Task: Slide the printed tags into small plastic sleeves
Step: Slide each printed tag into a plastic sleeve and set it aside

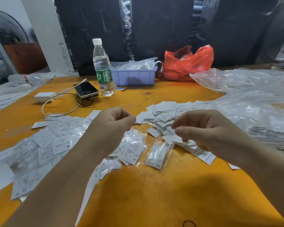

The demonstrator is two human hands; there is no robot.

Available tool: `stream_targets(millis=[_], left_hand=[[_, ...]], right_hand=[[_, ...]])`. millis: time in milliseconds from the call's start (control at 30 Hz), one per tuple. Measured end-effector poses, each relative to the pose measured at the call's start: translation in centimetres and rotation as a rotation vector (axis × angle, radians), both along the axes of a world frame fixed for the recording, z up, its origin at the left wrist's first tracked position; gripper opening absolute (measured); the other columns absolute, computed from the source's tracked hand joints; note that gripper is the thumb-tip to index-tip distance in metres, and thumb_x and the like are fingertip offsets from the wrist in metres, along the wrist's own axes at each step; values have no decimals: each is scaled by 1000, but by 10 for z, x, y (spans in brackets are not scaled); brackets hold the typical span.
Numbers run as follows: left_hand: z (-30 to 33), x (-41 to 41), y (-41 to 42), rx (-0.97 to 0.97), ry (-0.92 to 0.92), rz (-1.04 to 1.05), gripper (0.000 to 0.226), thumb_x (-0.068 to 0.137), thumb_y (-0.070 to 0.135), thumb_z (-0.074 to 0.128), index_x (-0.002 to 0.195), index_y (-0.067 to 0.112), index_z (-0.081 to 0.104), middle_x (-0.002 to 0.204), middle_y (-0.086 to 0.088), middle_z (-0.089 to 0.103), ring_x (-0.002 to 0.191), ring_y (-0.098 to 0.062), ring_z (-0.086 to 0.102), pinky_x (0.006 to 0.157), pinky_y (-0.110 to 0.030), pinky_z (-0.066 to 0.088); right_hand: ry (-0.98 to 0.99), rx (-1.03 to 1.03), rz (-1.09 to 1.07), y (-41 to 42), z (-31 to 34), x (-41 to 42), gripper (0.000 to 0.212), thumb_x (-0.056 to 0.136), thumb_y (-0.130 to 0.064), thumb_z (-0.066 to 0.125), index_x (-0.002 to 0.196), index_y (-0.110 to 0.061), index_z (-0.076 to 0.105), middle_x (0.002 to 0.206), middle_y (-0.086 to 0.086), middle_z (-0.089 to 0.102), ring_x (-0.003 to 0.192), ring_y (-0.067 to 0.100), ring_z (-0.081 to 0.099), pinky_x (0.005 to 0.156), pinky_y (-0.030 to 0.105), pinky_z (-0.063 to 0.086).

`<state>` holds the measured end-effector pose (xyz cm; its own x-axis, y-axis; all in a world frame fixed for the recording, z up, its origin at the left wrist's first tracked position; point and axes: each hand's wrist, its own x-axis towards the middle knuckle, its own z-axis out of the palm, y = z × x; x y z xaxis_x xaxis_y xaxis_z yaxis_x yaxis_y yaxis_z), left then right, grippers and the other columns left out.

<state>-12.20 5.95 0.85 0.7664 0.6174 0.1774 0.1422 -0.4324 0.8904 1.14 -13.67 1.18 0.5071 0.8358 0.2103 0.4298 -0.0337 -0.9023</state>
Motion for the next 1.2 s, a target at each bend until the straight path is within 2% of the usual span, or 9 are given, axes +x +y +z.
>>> stream_targets(millis=[100,200,267,367,467,700,1000,1133,1200], left_hand=[[-9,3,-7,199,108,-1,12,90,37,63,80,31,64,68,11,65,62,-6,59,51,-21,47],[-15,5,-20,328,179,-49,11,86,41,64,79,34,63,69,16,62,62,1,56,49,-16,43],[-20,6,-30,388,212,-83,13,84,48,64,84,35,65,70,12,59,67,2,54,50,-16,38],[-27,9,-44,481,336,-151,38,76,63,64,104,36,61,83,16,51,80,-2,52,63,-23,39],[-31,14,-51,640,450,-160,53,75,68,59,113,32,56,101,13,51,98,-12,50,80,-31,47],[-26,12,-50,693,372,-125,8,87,33,51,90,30,58,93,9,61,86,-13,56,64,-27,42],[-6,2,-24,560,224,39,8,84,26,59,77,28,63,77,12,63,74,-8,59,65,-28,52],[8,-6,-8,685,38,189,11,83,21,61,75,28,61,66,10,60,63,-7,56,55,-26,44],[9,-11,-1,773,62,269,9,81,21,61,74,27,61,65,9,59,63,-11,57,56,-28,49]], right_hand=[[-109,-127,-66,2,-5,2,4,82,-27,73,85,-29,74,77,-4,71,70,14,66,65,27,52],[-177,-260,-80,2,-7,2,3,81,-32,73,83,-29,73,73,-6,67,58,0,56,55,14,44],[-231,-342,-63,2,-10,1,3,81,-34,71,82,-31,72,76,-7,67,58,1,55,53,16,44],[-282,-423,-39,4,-12,-1,6,81,-36,69,83,-31,72,79,-7,69,70,8,63,68,33,52],[-286,-481,-14,4,-12,-2,10,82,-38,68,86,-30,73,71,-11,66,61,3,57,61,32,47],[-315,-506,30,4,-13,-2,14,85,-43,66,93,-32,70,66,-7,59,54,2,49,56,25,36],[-287,-472,16,2,-12,-2,15,83,-44,68,93,-33,71,76,-9,64,57,0,53,54,18,40],[-289,-476,15,1,-11,-3,17,83,-45,67,95,-33,70,78,-12,65,59,-1,55,55,17,40],[-287,-478,23,1,-10,-5,17,84,-45,67,96,-33,70,78,-12,66,61,-1,57,55,16,40]])
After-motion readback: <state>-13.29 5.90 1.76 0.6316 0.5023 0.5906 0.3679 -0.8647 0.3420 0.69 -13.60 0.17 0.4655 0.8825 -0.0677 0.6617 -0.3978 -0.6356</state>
